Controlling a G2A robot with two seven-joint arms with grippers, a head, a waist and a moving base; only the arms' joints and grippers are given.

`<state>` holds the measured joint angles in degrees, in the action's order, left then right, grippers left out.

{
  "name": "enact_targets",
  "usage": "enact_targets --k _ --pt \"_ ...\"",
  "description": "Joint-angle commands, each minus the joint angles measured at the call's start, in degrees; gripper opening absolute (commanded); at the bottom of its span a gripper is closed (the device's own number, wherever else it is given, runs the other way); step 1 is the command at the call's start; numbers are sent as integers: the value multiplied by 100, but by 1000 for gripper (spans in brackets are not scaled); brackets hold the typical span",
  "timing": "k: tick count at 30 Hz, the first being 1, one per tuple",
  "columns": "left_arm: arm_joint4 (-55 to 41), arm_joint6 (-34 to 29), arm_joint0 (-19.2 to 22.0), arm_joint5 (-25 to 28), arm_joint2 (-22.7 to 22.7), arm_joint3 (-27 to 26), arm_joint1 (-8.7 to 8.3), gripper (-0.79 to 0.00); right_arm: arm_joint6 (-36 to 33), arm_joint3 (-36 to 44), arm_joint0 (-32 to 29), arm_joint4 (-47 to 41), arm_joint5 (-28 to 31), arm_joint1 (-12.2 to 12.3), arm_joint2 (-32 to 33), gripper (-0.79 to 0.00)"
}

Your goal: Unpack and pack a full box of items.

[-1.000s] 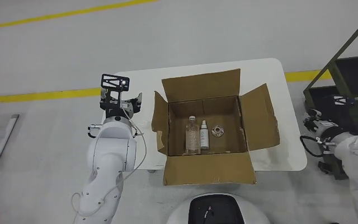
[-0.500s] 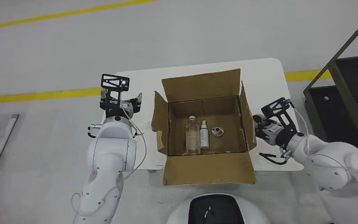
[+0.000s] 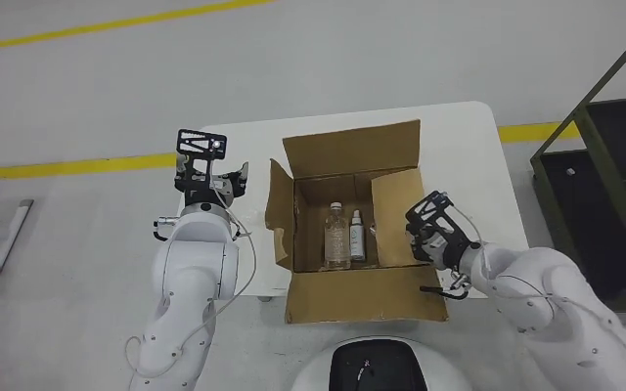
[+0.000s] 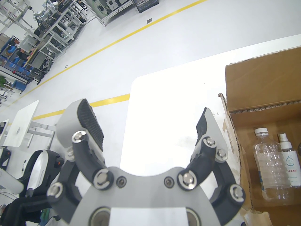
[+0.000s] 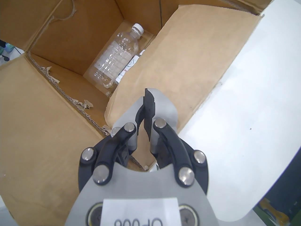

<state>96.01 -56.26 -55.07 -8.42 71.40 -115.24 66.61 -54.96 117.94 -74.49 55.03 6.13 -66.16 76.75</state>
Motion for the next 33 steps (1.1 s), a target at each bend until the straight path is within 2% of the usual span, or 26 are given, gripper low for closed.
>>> enact_targets --k 1,2,7,13,23,28,33 --pt "54 122 -148 184 23 32 -6 -588 66 120 -20 -115 -75 8 147 -785" --pt "93 128 -206 280 33 48 -10 -785 122 198 -37 -207 -120 12 253 -785" --pt "464 212 -450 541 0 251 -11 -785 517 400 -206 -1143 -520 19 1040 -785" --pt "528 577 -617 854 -163 697 21 -785 955 81 -388 -2275 -1018 6 1802 -785" --pt "260 1551 -590 1744 -441 873 73 -785 910 43 -397 -2395 -1027 5 1815 -785" --pt "162 1806 -455 2423 -648 990 95 -785 1390 -91 -494 -2450 -948 1 1878 -785" --pt "324 1806 -210 2855 -944 1231 139 -785 1960 -412 -141 -2527 -922 -6 1924 -785"
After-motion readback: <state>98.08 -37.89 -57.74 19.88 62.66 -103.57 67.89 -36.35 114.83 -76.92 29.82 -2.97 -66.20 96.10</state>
